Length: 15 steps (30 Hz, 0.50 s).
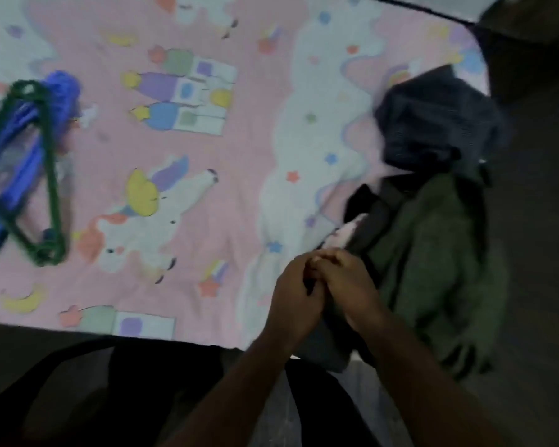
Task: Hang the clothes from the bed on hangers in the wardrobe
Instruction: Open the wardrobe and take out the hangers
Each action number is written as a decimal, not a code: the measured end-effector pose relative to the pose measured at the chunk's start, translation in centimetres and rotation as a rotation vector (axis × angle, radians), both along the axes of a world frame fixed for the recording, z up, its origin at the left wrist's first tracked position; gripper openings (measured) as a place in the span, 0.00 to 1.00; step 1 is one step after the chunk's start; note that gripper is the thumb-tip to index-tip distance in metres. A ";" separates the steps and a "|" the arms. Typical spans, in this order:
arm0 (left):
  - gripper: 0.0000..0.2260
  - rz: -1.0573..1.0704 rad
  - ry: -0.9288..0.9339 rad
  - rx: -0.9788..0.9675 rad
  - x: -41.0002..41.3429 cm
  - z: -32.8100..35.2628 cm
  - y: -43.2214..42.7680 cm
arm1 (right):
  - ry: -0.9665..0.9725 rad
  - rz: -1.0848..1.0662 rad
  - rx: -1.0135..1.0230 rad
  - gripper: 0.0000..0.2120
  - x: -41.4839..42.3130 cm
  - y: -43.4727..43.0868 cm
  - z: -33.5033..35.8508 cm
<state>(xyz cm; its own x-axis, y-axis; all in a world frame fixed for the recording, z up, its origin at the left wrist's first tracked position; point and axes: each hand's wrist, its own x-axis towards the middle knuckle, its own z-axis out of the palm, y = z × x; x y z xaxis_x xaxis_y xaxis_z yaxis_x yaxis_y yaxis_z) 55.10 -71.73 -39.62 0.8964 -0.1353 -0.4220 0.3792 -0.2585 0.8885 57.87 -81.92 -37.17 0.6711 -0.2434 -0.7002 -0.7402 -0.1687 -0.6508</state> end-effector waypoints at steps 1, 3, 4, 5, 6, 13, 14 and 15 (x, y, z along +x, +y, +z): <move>0.18 -0.041 -0.019 0.006 0.1 1.3 -1.5 | -0.044 -0.045 -0.034 0.05 -0.3 -2.3 1.9; 0.20 -0.118 -0.044 0.031 0.7 3.2 -4.1 | -0.139 -0.140 -0.064 0.04 -0.6 -6.6 5.0; 0.19 -0.150 -0.044 0.047 1.1 4.0 -5.0 | -0.186 -0.173 -0.089 0.03 -0.8 -8.5 6.2; 0.17 -0.167 -0.041 0.068 1.5 4.5 -5.7 | -0.226 -0.191 -0.133 0.01 -0.8 -9.9 7.2; 0.15 -0.180 -0.035 0.090 1.9 5.1 -6.4 | -0.252 -0.204 -0.198 0.03 -1.0 -11.5 8.0; 0.08 -0.233 0.028 0.159 2.8 8.4 -9.4 | -0.140 -0.169 -0.678 0.28 -2.7 -19.1 8.2; 0.08 -0.235 0.050 0.164 2.7 8.7 -9.8 | -0.110 -0.197 -0.615 0.26 -2.9 -19.7 7.5; 0.07 -0.237 0.073 0.160 2.6 8.9 -10.0 | -0.074 -0.208 -0.558 0.20 -3.1 -20.2 7.2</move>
